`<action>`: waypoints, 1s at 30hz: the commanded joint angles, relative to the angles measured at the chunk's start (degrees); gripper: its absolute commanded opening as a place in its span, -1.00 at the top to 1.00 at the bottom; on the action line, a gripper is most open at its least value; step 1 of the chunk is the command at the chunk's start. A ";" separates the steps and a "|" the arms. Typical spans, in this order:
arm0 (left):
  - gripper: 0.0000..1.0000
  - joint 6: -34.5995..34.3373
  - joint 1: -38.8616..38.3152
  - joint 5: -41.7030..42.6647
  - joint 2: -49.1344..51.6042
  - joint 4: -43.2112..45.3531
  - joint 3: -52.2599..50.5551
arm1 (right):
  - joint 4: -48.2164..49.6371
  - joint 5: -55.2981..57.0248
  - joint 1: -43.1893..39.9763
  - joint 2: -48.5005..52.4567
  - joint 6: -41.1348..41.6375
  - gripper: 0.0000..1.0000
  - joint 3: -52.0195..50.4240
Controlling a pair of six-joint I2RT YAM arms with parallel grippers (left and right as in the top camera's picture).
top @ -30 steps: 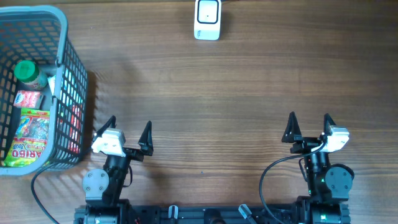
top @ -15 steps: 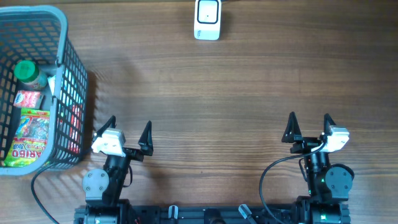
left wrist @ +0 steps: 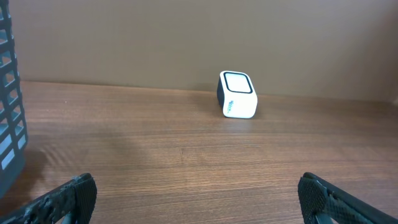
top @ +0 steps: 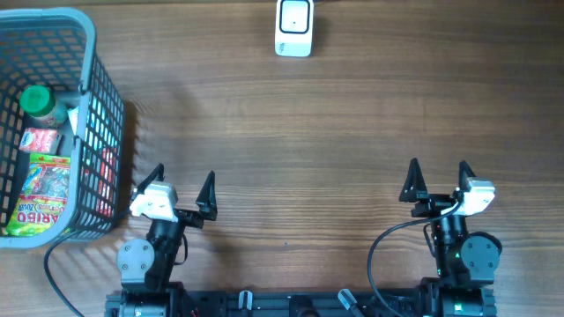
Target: Scan the item barcode
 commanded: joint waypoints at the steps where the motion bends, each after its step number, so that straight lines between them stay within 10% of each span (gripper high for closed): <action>1: -1.00 1.11 -0.22 -0.79 -0.17 -0.02 -0.46 | 0.09 0.96 0.24 -0.15 0.39 -1.00 -0.07; 19: -1.00 0.63 -0.22 2.27 -0.17 1.51 0.28 | 0.09 0.96 0.24 -0.15 0.42 -0.99 -0.07; 30: -1.00 0.81 -0.22 2.25 27.28 -15.23 38.42 | 0.09 0.96 0.24 -0.15 0.39 -0.99 -0.07</action>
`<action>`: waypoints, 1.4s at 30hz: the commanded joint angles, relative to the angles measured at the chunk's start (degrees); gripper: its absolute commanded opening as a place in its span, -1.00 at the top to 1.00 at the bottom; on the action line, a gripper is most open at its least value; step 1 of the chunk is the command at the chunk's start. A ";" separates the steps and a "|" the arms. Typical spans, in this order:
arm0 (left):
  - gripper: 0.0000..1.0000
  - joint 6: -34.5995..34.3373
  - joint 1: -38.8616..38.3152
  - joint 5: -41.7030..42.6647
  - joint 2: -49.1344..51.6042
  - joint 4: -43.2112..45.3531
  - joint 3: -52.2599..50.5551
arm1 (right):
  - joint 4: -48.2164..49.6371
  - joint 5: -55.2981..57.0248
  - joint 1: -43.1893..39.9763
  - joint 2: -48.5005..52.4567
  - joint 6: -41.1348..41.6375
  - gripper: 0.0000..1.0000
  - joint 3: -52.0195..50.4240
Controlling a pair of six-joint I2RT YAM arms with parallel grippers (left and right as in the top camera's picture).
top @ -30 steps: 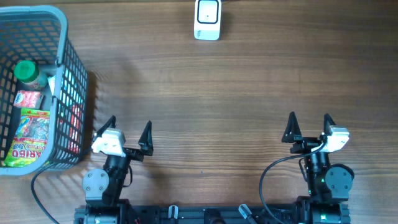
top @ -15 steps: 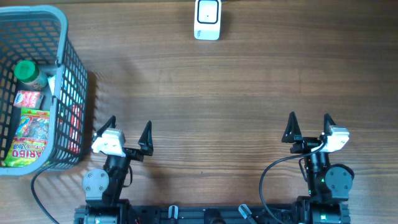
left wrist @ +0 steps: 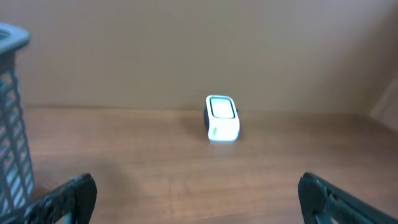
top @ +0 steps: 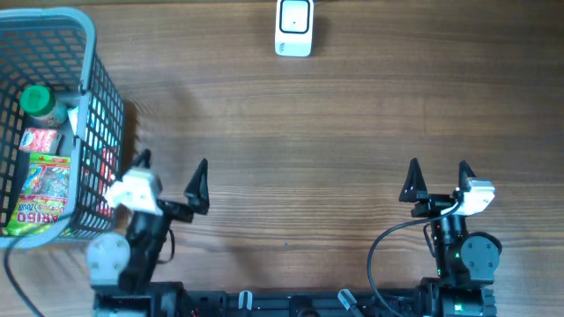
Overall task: Scan the item barcode
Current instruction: 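Reach the left gripper into the basket toward the green-capped Knorr jar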
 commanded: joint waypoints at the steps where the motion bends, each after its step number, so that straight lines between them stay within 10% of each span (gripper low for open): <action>1: -1.00 2.95 -0.20 0.35 17.75 -10.82 22.47 | 0.09 0.96 0.24 -0.28 0.39 -1.00 -0.04; 6: -1.00 7.19 -0.22 2.08 41.55 -41.07 56.52 | 0.09 0.96 0.24 -0.28 0.39 -0.99 -0.04; 12: -1.00 -11.61 3.50 -23.39 48.94 -41.11 64.78 | 0.09 0.96 0.24 -0.28 0.42 -1.00 -0.04; 18: -0.99 -24.37 28.26 -23.26 57.00 -39.69 66.16 | 0.09 0.96 0.24 -0.28 0.42 -1.00 -0.04; 22: -1.00 -23.63 32.83 -23.26 65.44 -35.01 66.14 | 0.09 0.96 0.24 -0.28 0.42 -0.99 -0.04; 28: -1.00 -4.87 32.54 -23.37 82.88 -23.87 66.12 | 0.09 0.96 0.24 -0.28 0.39 -0.99 -0.04; 42: -1.00 -4.33 32.41 -18.91 101.48 -9.64 66.12 | 0.09 0.96 0.24 -0.28 0.39 -0.99 -0.04</action>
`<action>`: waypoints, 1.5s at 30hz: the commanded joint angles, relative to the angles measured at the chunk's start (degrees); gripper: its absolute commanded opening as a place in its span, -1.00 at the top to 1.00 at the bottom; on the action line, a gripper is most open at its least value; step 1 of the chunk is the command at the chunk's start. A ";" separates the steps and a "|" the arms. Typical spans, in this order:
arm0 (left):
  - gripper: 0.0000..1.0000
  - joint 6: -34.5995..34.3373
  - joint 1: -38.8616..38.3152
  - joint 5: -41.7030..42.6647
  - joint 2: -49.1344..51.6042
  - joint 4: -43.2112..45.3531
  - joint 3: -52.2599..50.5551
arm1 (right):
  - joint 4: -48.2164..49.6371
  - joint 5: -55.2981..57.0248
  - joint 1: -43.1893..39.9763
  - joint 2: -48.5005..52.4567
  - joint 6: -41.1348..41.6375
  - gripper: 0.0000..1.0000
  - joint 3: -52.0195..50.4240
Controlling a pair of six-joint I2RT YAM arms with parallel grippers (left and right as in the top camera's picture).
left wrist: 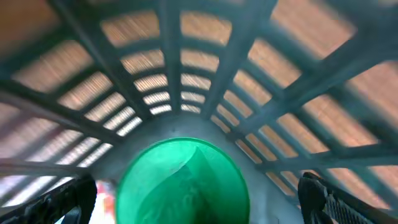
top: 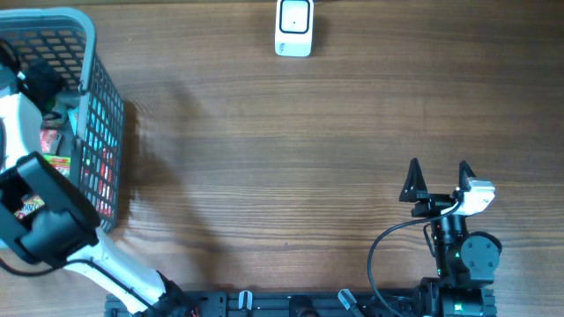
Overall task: Scan the item barcode
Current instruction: 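Reach the left gripper into the basket toward the green-capped Knorr jar, then grasp the Knorr jar by its green cap and lift it out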
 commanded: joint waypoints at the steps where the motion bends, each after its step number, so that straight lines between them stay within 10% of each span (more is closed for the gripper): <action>1: -1.00 2.12 -0.17 1.75 2.01 1.29 0.31 | 0.11 0.79 0.24 -0.37 0.42 -0.99 -0.04; 15: -0.99 3.91 -0.31 2.29 6.32 2.54 0.31 | 0.11 0.79 0.24 -0.37 0.39 -0.99 -0.04; 22: -0.40 3.93 -0.31 2.27 6.27 0.46 0.33 | 0.11 0.79 0.24 -0.37 0.39 -1.00 -0.04; 32: -0.40 3.89 -0.31 2.29 -9.92 -0.61 0.33 | 0.11 0.79 0.24 -0.37 0.42 -0.99 -0.04; 34: -0.65 3.89 -0.26 2.27 -12.48 -1.03 0.33 | 0.11 0.79 0.24 -0.37 0.39 -0.99 -0.04; 35: -1.00 3.89 -0.26 2.27 -12.52 -1.44 0.33 | 0.11 0.79 0.24 -0.37 0.37 -0.99 -0.04; 45: -1.00 3.91 0.39 2.56 -1.84 -3.17 -0.22 | 0.11 0.79 0.24 -0.37 0.39 -0.99 -0.04</action>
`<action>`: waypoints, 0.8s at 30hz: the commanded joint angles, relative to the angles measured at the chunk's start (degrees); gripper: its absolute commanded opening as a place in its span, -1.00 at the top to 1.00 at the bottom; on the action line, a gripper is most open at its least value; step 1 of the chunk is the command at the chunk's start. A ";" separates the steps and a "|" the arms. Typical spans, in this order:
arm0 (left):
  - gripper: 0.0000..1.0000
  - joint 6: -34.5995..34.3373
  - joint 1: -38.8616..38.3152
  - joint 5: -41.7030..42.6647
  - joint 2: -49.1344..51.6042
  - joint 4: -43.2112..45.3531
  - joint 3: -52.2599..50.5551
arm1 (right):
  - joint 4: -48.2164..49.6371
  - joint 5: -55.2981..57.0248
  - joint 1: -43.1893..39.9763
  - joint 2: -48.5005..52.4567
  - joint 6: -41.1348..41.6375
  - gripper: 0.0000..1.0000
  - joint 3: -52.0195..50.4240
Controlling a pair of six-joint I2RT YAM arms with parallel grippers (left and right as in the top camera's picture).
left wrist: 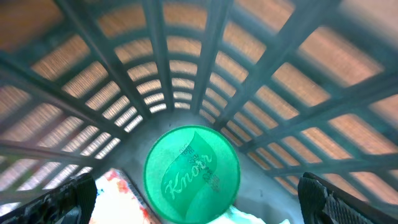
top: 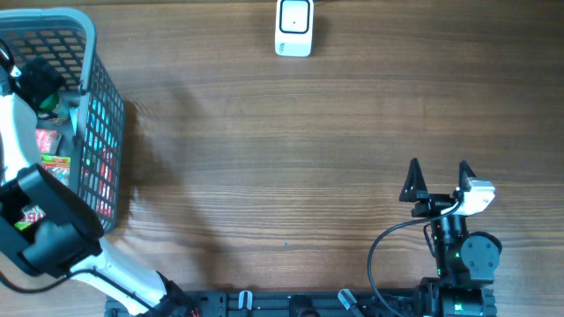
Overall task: Scan the item barcode
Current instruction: 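Grasp the Knorr jar by its green cap and lift it out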
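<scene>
The white barcode scanner stands at the far edge of the wooden table. A jar with a green "Knorr" lid stands upright in the far corner of the grey basket. My left gripper is inside the basket, right over the lid. In the left wrist view the left gripper is open, its black fingertips wide on either side of the lid and not touching it. My right gripper is open near the front right, holding nothing.
Colourful snack packets lie in the basket beside the jar, and a red and white one shows left of the lid. The basket's lattice walls close in around the left gripper. The left arm spans the basket's near end.
The left gripper is still open over the green lid in the basket. In the wrist view the lid now looks smaller and sharper, with its lettering readable. The right arm has not moved.
Both grippers were open at the table's front, the left one facing the scanner. Then the left arm had turned toward the basket. Then it was inside the basket above the green lid, where it remains, open.
</scene>
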 commanded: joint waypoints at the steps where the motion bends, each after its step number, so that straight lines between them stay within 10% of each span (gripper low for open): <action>1: -1.00 0.26 0.39 0.26 3.34 1.49 -0.48 | 0.11 0.79 0.24 -0.37 0.39 -0.99 -0.04; 15: -0.98 0.26 0.39 0.48 10.93 7.41 -0.48 | 0.11 0.79 0.24 -0.37 0.39 -0.99 -0.04; 19: -0.23 0.26 0.39 0.48 10.93 6.51 -0.48 | 0.11 0.79 0.24 -0.37 0.42 -1.00 -0.04; 24: -0.10 0.31 0.39 0.20 9.11 5.35 -0.46 | 0.11 0.79 0.24 -0.37 0.39 -0.99 -0.04</action>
